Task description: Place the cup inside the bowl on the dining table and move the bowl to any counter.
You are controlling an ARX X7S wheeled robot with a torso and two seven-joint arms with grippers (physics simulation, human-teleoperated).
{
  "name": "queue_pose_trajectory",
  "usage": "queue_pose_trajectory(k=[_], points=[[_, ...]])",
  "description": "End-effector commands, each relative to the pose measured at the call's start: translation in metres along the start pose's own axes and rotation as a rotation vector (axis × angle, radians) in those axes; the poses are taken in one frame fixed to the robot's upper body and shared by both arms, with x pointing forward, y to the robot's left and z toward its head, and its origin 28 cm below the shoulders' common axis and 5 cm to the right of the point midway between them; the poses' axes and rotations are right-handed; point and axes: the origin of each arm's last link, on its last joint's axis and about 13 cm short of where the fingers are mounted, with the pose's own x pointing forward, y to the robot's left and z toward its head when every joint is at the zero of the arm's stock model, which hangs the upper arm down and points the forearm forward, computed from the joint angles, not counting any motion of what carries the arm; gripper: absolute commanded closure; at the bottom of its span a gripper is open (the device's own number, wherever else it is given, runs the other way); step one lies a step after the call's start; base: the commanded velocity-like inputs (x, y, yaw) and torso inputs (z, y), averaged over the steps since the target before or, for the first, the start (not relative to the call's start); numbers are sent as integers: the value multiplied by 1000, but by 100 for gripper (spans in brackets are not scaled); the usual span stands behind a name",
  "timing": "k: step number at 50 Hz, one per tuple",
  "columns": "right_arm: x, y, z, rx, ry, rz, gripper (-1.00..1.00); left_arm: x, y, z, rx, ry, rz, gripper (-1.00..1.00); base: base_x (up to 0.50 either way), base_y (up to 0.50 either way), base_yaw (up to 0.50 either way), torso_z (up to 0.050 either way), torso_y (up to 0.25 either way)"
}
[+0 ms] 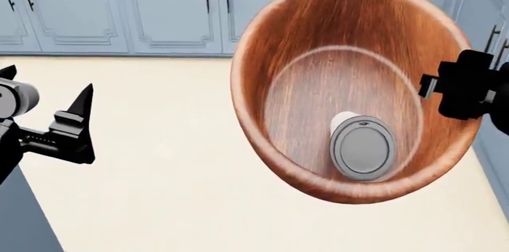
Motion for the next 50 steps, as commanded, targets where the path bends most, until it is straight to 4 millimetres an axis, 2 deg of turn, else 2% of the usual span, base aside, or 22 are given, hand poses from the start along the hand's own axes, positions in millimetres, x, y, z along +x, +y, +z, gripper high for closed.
queue_pose_trajectory(k=[1, 7, 14, 24, 35, 40, 42, 50], points=[[-5, 5, 10, -4, -30, 29, 100, 0, 3, 3, -1, -6, 5, -100, 500, -25, 0, 0, 0], [-3, 5, 6, 8, -31, 44, 100, 0, 2, 0, 23, 11, -6, -100, 500, -32, 0, 0, 2], [-6, 7, 7, 5, -34, 49, 100, 0, -1, 6, 20, -9, -5, -100, 500, -32, 0, 0, 2], [0, 5, 4, 13, -36, 57, 100, 3, 1, 15, 28, -18, -11, -100, 500, -34, 0, 1, 1], [7, 4, 9, 8, -39, 71, 100, 5, 3, 12, 22, -6, 5, -100, 500, -34, 0, 0, 2], [13, 1, 6, 17, -31, 68, 100, 8, -2, 4, 4, 4, -2, -100, 500, -33, 0, 0, 2], [15, 1, 7, 29, -42, 68, 100, 8, 3, 6, -3, 11, 4, -100, 500, -33, 0, 0, 0], [14, 1, 0, 21, -41, 63, 100, 17, -7, 12, -75, 6, -1, -100, 500, -34, 0, 0, 1]])
